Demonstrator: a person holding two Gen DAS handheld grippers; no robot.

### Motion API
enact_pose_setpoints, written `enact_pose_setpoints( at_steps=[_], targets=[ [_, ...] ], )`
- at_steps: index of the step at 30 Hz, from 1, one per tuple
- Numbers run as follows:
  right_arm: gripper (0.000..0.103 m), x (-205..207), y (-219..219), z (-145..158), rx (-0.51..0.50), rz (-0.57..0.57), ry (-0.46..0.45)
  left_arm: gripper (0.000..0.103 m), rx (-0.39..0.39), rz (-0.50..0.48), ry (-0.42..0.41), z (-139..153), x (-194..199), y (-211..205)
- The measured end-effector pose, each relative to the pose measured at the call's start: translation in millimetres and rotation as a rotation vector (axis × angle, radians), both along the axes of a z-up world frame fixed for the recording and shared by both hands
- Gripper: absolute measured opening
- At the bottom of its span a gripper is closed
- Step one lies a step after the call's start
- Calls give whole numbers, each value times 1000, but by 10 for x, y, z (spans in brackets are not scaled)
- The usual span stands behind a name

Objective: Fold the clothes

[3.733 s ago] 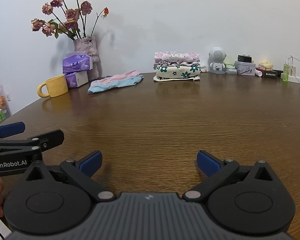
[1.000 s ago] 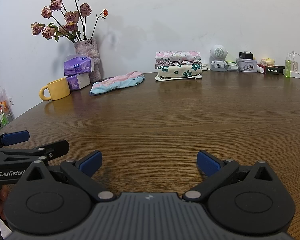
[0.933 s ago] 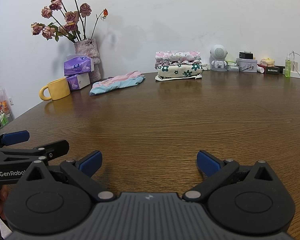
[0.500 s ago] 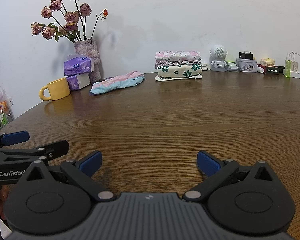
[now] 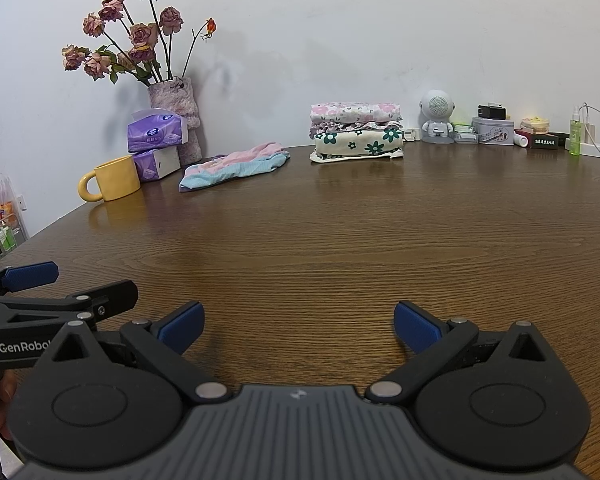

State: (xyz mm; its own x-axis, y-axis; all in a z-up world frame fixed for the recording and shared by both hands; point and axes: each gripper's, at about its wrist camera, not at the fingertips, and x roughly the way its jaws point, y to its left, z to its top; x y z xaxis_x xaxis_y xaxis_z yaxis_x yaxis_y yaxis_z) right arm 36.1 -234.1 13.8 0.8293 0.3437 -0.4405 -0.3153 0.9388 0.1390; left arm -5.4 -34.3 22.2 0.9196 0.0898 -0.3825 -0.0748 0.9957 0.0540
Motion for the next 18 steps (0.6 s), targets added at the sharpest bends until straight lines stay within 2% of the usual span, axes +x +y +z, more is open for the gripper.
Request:
enact_pose_setpoints(
  at_steps=[18],
  targets=[
    [103,-8,2,-3,1,0,-2,103,9,8,-9,-5,-14,-31]
  ],
)
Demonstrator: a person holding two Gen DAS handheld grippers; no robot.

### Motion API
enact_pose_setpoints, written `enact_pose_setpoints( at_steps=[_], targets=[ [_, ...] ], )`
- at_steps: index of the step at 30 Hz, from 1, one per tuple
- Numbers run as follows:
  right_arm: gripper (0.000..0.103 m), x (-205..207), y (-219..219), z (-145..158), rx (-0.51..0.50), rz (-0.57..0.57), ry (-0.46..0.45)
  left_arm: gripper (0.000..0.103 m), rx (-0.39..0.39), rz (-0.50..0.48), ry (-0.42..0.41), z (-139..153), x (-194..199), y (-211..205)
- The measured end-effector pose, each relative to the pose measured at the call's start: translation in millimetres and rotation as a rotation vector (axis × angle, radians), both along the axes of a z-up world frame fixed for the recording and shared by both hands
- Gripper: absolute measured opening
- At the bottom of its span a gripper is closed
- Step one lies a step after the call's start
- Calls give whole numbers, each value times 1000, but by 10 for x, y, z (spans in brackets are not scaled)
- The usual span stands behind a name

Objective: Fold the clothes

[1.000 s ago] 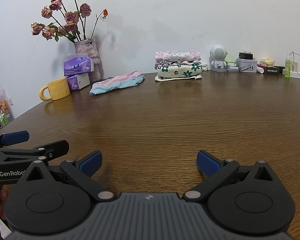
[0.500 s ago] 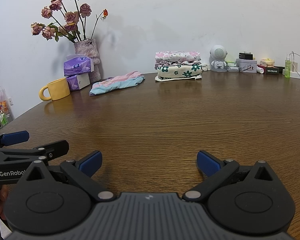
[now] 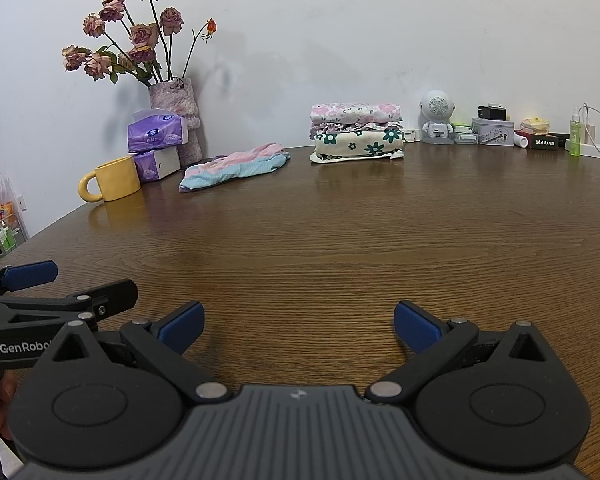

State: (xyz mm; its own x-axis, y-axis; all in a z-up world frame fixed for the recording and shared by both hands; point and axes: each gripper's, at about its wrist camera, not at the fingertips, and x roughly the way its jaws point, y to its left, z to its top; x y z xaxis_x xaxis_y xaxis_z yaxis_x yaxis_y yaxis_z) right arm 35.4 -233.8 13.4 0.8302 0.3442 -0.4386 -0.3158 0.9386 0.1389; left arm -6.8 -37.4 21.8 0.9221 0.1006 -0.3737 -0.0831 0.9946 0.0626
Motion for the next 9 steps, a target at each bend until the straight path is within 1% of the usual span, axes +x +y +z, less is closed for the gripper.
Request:
enact_pose_setpoints(
  at_steps=[9],
  targets=[
    [103,9,-5,3,2,1,1,102,10,5,-16,2,-21,-16]
  ],
)
